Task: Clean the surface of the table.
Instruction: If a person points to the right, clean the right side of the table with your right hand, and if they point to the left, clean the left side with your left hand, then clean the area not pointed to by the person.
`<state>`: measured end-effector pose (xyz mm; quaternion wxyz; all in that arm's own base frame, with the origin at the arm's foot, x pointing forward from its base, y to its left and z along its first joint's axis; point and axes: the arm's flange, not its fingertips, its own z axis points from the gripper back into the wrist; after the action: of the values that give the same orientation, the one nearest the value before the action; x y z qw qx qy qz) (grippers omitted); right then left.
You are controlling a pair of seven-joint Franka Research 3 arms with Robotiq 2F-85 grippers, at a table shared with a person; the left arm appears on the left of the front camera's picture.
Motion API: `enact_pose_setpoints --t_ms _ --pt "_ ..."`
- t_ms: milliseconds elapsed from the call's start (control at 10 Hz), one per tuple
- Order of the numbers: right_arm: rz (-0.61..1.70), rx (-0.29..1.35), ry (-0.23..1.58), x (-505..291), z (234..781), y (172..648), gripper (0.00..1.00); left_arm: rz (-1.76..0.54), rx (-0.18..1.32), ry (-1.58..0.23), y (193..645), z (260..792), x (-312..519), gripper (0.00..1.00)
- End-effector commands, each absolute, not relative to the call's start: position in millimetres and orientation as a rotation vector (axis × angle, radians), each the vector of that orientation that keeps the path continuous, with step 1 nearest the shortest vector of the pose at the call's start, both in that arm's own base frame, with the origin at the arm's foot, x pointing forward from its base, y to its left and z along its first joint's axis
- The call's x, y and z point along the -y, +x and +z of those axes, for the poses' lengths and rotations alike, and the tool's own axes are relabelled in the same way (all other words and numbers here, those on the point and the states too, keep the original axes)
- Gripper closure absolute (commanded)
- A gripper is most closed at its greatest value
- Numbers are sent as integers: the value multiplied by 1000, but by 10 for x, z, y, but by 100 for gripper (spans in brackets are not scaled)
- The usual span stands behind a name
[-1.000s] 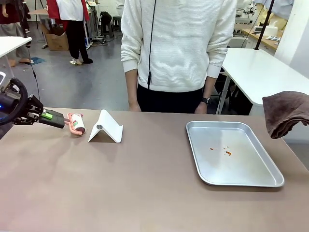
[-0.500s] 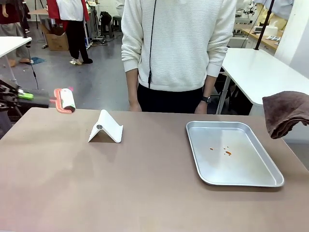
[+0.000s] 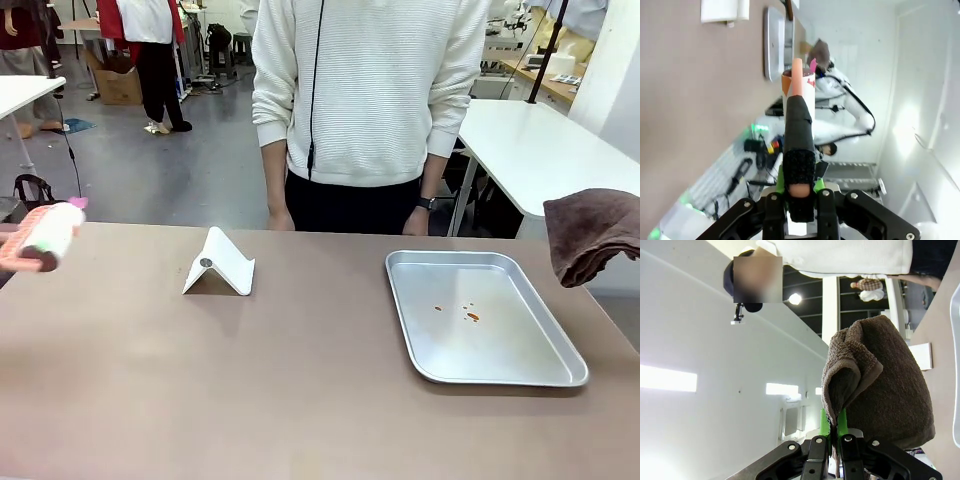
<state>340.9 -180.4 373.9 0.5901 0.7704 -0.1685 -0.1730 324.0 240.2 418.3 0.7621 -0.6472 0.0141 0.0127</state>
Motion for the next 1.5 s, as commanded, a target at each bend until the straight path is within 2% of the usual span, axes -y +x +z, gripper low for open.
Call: enact_pose_setpoints --t_ms 0,1400 --pt "-388 390 1801 1821 3775 3391 100 -40 -43 -1416 3089 4097 -2538 78" --pt "-388 390 1801 1821 3775 3391 100 -9 -62 -1422 3008 4097 -2513 78"
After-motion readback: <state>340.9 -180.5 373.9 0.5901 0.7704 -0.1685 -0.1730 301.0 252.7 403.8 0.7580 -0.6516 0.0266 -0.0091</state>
